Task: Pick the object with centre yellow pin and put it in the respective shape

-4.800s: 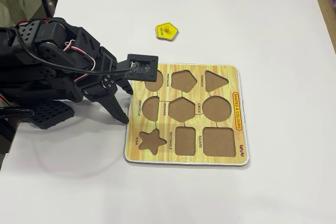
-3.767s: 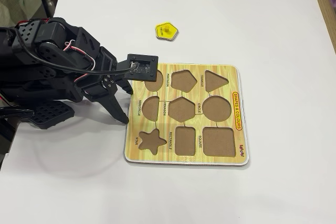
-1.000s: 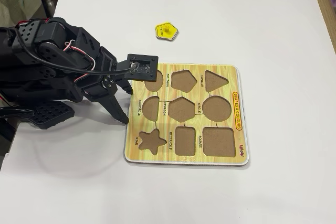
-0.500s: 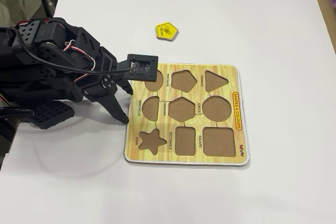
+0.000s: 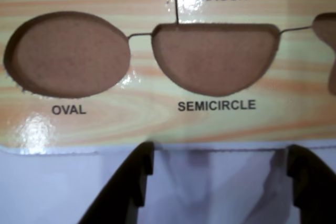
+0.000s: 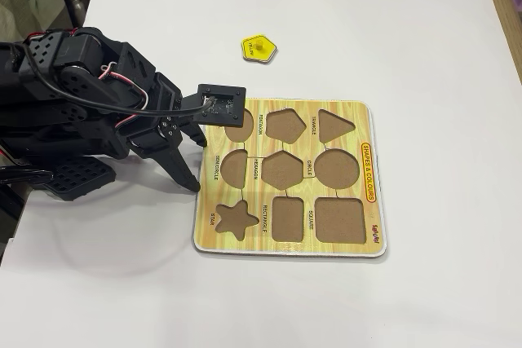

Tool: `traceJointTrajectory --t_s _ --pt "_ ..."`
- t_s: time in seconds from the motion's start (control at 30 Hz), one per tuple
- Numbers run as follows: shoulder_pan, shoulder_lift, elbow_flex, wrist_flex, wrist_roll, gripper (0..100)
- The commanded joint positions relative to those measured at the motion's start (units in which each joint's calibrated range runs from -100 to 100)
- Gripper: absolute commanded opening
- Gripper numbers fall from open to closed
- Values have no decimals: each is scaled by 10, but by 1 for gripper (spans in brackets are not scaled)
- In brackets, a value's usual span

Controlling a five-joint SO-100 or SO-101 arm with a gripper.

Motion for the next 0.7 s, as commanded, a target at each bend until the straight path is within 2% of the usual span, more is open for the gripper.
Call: traceJointTrajectory --t_s 0.0,0.5,0.67 --pt "-8 22 -31 5 -2 28" --pt "-10 292 -299 13 3 28" --pt "-62 393 -402 14 4 28"
